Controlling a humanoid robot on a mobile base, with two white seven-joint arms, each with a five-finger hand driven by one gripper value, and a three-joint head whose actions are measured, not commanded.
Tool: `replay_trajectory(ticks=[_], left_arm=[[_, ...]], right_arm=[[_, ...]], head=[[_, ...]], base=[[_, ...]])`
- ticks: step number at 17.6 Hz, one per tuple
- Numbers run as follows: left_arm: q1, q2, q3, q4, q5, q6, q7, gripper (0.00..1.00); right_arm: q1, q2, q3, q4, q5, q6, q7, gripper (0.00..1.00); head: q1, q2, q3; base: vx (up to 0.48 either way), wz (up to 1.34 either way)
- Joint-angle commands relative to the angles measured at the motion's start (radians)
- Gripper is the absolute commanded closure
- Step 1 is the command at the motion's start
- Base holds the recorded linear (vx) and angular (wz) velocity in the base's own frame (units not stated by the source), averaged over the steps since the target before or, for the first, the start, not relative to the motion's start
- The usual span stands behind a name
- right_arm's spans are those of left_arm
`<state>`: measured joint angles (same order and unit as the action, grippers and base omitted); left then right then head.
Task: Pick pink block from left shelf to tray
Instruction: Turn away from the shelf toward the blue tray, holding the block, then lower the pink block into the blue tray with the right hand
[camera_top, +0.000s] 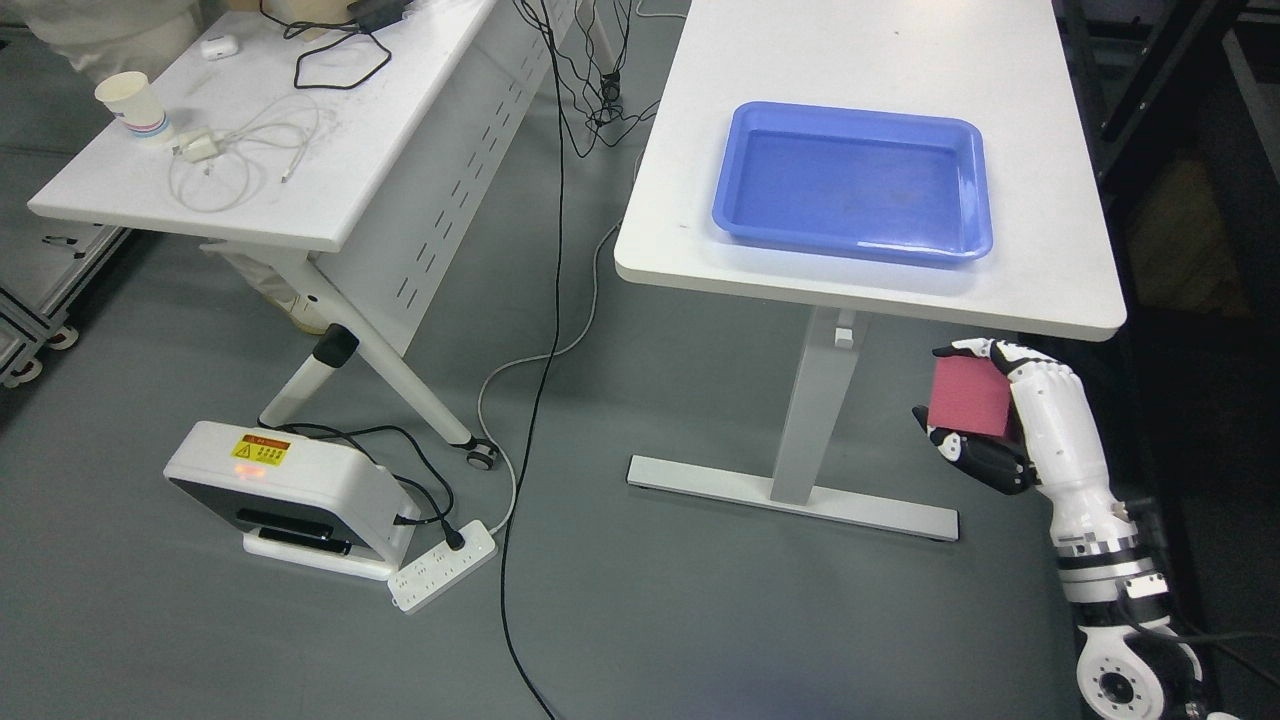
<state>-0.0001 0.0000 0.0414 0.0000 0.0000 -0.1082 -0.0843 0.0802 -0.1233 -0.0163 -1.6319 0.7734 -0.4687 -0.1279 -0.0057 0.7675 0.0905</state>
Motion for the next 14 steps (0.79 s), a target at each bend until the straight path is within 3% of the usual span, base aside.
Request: replay_trajectory(ticks=[1,14], left_arm=[[-0.024,0.017,0.0,-0.017,-0.002,-0.001,0.0,0.0],[-0.023,0.017,0.0,-0.017,-0.002,-0.001,0.0,0.0]], right_arm=[[-0.002,0.005,-0.014,0.0,0.001,-0.001,0.002,0.91],[-0.008,0.017,-0.014,0.001,0.001,0.005,0.022,0.88]], head=[[0.0,0.0,0.0],[0.0,0.0,0.0]], base=[[0.388,0.01],[0.322,0.04]])
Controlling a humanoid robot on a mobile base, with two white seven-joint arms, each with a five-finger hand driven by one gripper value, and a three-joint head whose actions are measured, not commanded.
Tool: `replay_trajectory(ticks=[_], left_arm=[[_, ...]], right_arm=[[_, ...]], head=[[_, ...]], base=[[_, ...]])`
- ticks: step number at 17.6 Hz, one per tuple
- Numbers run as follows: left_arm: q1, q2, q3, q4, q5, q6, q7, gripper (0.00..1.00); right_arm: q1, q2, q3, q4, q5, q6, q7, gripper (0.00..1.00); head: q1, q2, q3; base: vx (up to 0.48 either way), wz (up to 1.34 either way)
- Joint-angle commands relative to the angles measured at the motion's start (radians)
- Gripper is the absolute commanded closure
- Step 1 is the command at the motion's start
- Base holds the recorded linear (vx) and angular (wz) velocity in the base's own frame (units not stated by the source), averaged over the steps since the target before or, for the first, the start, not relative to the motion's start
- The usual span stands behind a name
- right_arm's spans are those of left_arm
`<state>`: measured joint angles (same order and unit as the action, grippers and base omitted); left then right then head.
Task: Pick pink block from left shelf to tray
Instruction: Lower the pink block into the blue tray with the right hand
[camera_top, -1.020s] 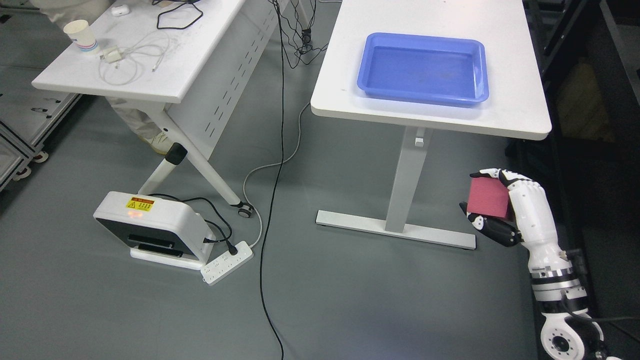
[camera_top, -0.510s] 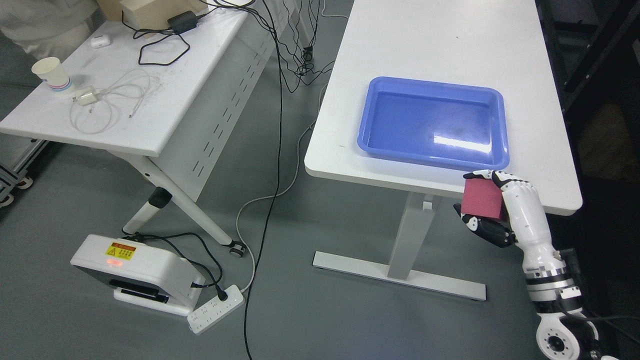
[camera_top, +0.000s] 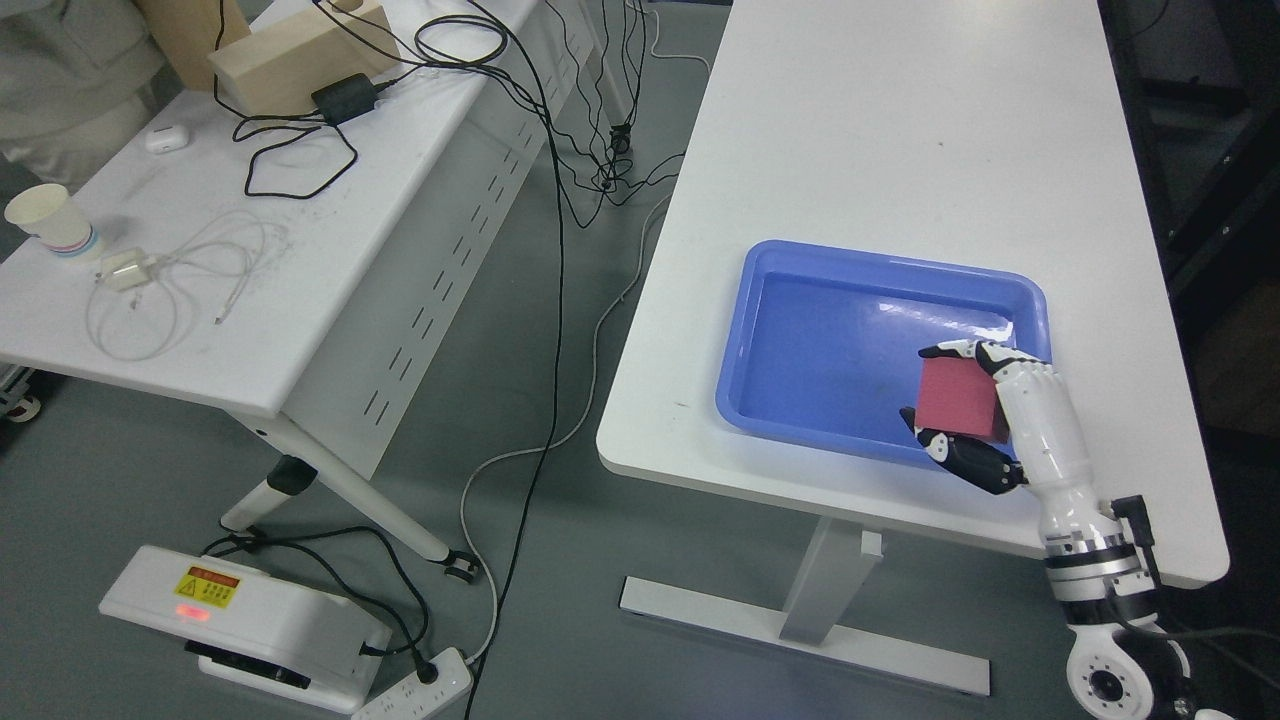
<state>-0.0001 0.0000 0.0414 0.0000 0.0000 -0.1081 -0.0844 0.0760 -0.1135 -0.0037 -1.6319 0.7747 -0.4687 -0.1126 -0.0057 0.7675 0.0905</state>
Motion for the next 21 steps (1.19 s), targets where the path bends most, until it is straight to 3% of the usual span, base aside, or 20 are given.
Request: replay_trajectory(ticks=[1,4,5,8,15,21], left_arm=[[-0.023,0.017,0.0,-0.017,-0.002,-0.001,0.0,0.0],[-0.023,0.017,0.0,-0.017,-0.002,-0.001,0.0,0.0],[-0.023,0.017,0.0,-0.017,-0.002,-0.001,0.0,0.0],[-0.023,0.017,0.0,-0.017,-0.002,-0.001,0.0,0.0],[-0.023,0.017,0.0,-0.017,-0.002,-0.001,0.0,0.0],[-0.023,0.017,0.0,-0.017,-0.002,-0.001,0.0,0.0]], right_arm=[[-0.004,0.008,-0.027,0.004,0.002,0.009,0.007,0.86],[-0.012,0.017,-0.029,0.02,-0.002,0.057,0.01,0.62],[-0.012,0.023,-0.029,0.02,-0.012,0.082,0.014,0.46],[-0.012,0.026,-0.029,0.02,-0.107,0.105,0.082,0.27],[-0.013,0.025,-0.03,0.023,-0.265,0.099,0.169,0.03],[-0.016,0.029,-0.059,0.024,-0.521,0.105,0.16,0.01]], head=[[0.0,0.0,0.0],[0.0,0.0,0.0],[0.0,0.0,0.0],[0.0,0.0,0.0],[0.0,0.0,0.0],[0.0,0.0,0.0]], base=[[0.223,0.0],[0.211,0.0],[0.196,0.0],[0.129,0.0],[0.056,0.0],[0.0,0.0]])
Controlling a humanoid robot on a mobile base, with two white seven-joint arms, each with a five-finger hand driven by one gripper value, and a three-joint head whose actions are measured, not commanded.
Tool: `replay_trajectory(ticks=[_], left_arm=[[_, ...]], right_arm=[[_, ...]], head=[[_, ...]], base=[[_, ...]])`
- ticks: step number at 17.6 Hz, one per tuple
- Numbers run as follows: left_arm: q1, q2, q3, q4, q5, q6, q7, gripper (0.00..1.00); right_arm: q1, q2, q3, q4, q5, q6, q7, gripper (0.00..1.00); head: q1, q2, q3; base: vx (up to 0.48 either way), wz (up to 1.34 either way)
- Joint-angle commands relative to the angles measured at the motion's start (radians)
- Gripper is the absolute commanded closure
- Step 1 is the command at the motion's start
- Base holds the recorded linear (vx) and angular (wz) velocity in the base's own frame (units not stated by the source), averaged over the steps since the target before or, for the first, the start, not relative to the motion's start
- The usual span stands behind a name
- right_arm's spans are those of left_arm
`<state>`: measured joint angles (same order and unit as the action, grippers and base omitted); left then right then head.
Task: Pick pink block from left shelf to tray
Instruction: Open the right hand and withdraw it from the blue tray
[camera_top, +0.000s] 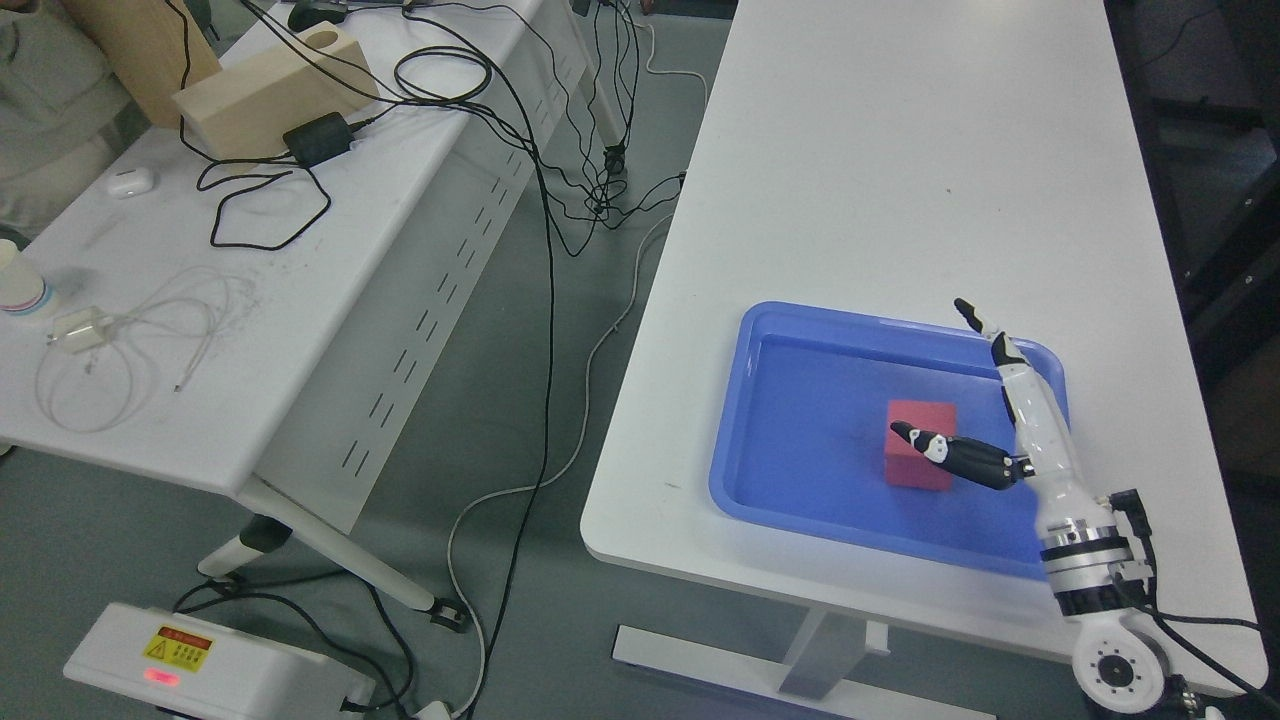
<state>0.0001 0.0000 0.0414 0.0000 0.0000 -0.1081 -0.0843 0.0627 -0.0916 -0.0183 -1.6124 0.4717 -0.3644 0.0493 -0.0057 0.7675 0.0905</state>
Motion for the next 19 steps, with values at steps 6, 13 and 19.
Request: replay_trajectory(ticks=[6,13,19], left_arm=[[-0.023,0.017,0.0,-0.018,-0.002,-0.001,0.0,0.0],[-0.025,0.017,0.0,-0.018,-0.002,-0.001,0.0,0.0],[-0.023,0.017,0.0,-0.018,-0.002,-0.001,0.0,0.0]], right_arm=[[-0.014,0.032,-0.138,0.005,-0.347,0.151,-0.002,0.01],[-0.014,0.038,-0.14,0.003,-0.363,0.173,-0.002,0.01],[-0.012,0.043,-0.138,0.006,-0.363,0.176,0.0,0.01]], head=[[0.0,0.0,0.0],[0.0,0.0,0.0],[0.0,0.0,0.0]], base=[[0.0,0.0],[0.003,0.0],[-0.054,-0.01]])
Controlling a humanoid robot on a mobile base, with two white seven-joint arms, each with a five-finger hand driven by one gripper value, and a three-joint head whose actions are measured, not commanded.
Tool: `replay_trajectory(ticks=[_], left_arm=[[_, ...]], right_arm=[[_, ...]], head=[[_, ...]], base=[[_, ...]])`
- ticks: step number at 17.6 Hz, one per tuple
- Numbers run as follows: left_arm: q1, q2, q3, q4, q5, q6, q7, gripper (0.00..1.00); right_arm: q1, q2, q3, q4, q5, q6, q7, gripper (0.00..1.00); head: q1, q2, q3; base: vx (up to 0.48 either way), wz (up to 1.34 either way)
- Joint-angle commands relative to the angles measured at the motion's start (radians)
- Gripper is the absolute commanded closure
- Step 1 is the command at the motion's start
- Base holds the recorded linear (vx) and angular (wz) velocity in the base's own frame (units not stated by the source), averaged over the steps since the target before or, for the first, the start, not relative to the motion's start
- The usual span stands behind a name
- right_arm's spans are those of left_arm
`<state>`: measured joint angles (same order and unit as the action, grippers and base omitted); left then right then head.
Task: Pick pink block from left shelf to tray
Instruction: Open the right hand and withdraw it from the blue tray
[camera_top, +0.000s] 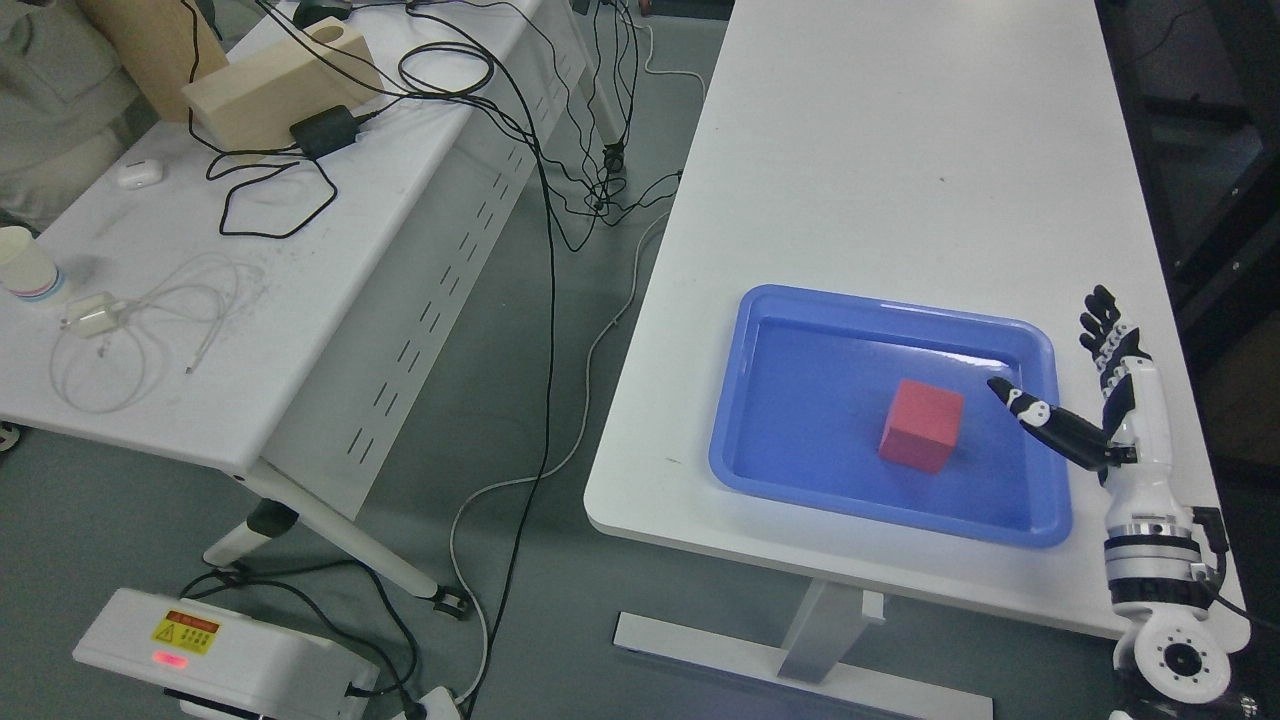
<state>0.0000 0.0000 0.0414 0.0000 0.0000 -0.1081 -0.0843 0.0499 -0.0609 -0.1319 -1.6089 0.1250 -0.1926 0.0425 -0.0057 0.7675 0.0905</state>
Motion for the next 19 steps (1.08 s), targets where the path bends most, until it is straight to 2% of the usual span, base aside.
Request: replay_trajectory(ticks=[1,12,19], left_arm=[[-0.023,0.017,0.0,-0.017,-0.002,-0.001,0.0,0.0],[-0.023,0.017,0.0,-0.017,-0.002,-0.001,0.0,0.0],[-0.023,0.017,0.0,-0.017,-0.002,-0.001,0.0,0.0]], right_arm=[[0.001,0.012,-0.025,0.006,-0.016,0.008,0.007,0.01],[0.001,0.013,-0.025,0.018,-0.016,0.038,0.007,0.0],[0.001,0.013,-0.023,0.024,-0.016,0.038,0.007,0.0]], head=[[0.0,0.0,0.0],[0.0,0.0,0.0],[0.0,0.0,0.0]], base=[[-0.118,0.0],[-0.211,0.06],[-0.198,-0.25]])
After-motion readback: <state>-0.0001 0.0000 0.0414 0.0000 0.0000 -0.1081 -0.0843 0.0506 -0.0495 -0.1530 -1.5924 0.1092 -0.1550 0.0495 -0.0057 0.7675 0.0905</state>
